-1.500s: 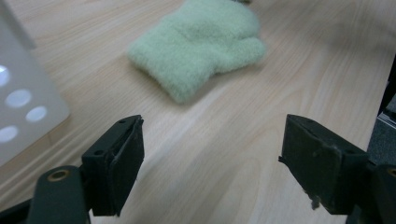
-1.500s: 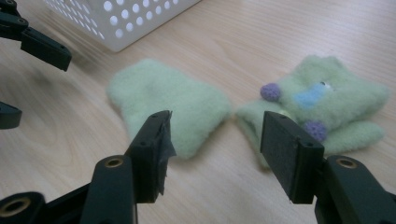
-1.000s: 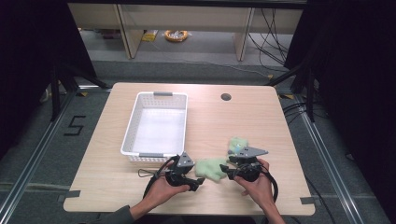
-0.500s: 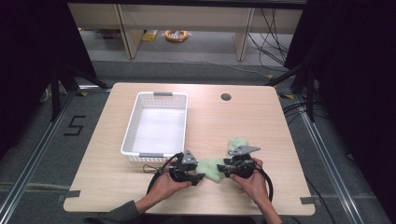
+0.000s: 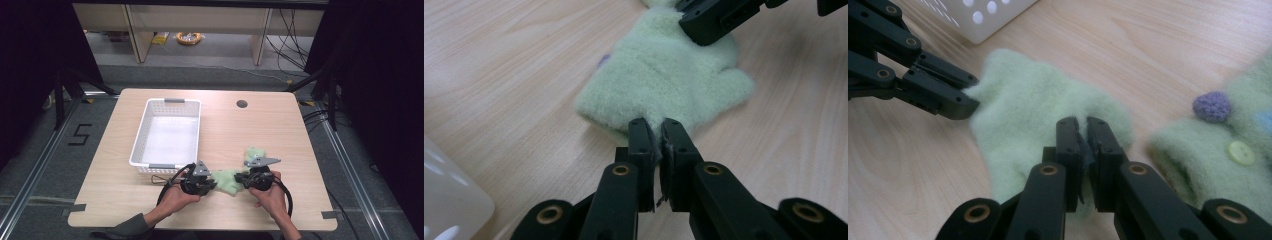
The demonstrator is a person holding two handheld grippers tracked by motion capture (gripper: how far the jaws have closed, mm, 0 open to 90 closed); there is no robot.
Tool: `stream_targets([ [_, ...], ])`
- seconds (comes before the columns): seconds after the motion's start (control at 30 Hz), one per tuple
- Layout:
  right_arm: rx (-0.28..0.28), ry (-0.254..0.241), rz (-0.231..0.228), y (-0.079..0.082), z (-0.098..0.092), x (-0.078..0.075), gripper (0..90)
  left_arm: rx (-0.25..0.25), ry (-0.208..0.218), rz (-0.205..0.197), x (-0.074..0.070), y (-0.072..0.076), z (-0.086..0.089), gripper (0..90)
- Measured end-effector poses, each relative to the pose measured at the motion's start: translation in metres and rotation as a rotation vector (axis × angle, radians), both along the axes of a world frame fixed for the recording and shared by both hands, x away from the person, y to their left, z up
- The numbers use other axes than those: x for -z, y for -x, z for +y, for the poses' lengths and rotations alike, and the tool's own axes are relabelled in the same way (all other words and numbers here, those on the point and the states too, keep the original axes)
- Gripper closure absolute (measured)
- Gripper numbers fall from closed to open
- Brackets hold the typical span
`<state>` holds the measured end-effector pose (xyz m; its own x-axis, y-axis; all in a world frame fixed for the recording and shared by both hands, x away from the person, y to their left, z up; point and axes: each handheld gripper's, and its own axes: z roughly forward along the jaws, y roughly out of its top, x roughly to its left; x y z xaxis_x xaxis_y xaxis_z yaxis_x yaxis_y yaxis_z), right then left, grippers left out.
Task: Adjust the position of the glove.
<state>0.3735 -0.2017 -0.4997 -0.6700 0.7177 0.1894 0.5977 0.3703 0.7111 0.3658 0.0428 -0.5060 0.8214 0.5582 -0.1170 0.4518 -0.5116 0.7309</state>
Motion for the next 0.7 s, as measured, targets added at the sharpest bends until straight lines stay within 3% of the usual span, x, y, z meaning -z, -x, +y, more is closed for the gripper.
stream_targets([
  [0.17, -0.001, -0.035, -0.016, 0.005, -0.001, -0.007, 85.7, 0.009, 0.024, 0.002, -0.006, 0.004, 0.002, 84.2],
  [0.33, -0.017, -0.075, -0.019, 0.021, -0.004, -0.018, 85.7, 0.035, 0.062, 0.018, -0.013, 0.015, 0.008, 84.2],
  [0.47, -0.032, -0.101, -0.014, 0.032, -0.004, -0.02, 85.7, 0.058, 0.063, 0.012, -0.014, 0.025, 0.013, 84.0],
  [0.5, -0.02, -0.112, 0.009, 0.037, -0.002, -0.021, 85.7, 0.058, 0.063, 0.012, -0.014, 0.025, 0.013, 84.0],
  [0.53, -0.03, -0.102, -0.012, 0.038, -0.003, -0.021, 85.7, 0.073, 0.063, 0.012, -0.015, 0.029, 0.016, 84.0],
  [0.6, -0.038, -0.109, -0.003, 0.045, -0.001, -0.021, 85.6, 0.07, 0.078, 0.027, -0.015, 0.034, 0.018, 83.9],
  [0.63, -0.045, -0.114, -0.015, 0.047, -0.001, -0.021, 85.6, 0.068, 0.064, 0.026, -0.014, 0.035, 0.02, 83.8],
  [0.7, -0.037, -0.121, 0.003, 0.051, 0.0, -0.021, 85.6, 0.081, 0.065, 0.021, -0.014, 0.037, 0.02, 83.7],
])
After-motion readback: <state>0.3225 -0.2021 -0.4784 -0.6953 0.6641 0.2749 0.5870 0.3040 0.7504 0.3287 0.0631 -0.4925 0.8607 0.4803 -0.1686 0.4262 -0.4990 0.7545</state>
